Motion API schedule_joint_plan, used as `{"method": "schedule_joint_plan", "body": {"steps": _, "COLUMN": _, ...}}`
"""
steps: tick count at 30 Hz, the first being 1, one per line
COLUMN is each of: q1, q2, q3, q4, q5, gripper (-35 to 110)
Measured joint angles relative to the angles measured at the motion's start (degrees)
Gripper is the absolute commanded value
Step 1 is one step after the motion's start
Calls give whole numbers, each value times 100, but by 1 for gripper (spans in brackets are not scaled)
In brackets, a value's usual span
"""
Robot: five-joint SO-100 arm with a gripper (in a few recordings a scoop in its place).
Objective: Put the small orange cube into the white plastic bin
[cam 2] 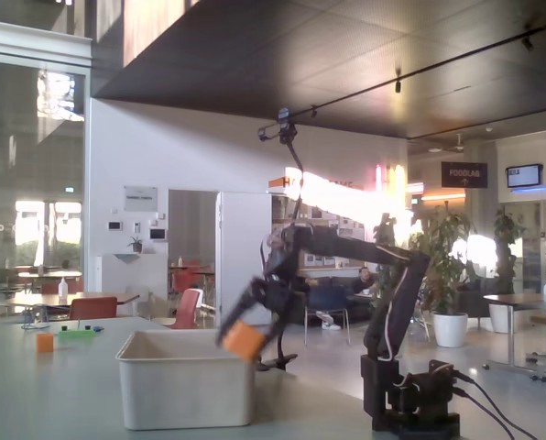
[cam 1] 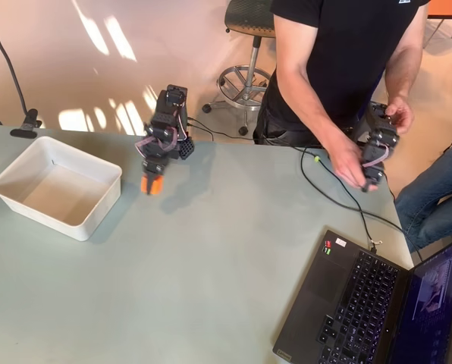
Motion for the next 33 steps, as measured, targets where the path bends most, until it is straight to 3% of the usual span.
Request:
{"method": "schedule_joint_plan", "body": {"steps": 9, "q1": 1529, "q2": -387, "q3": -1644, "q4": -79, "q5": -1081, "gripper": 31}}
{"method": "schedule_joint_plan", "body": {"steps": 14, "q1": 2285, "q2": -1547, "q3": -2074, "q4": -853, "q5": -1090, "gripper": 32}}
{"method": "schedule_joint_plan", "body": {"steps": 18, "q1": 2399, "q2": -2382, "q3": -2118, "q4": -1415, "q5": -1187, "gripper": 33}}
{"method": "schedule_joint_plan", "body": {"steps": 26, "q1": 2461, "q2": -2637, "q3": -2118, "q4": -1512, "q5": -1494, "gripper": 34}}
{"method": "schedule_joint_plan", "body": {"steps": 33, "q1": 2364, "q2": -2646, "q3": -2136, "q4": -782, "q5": -1679, "gripper": 55}}
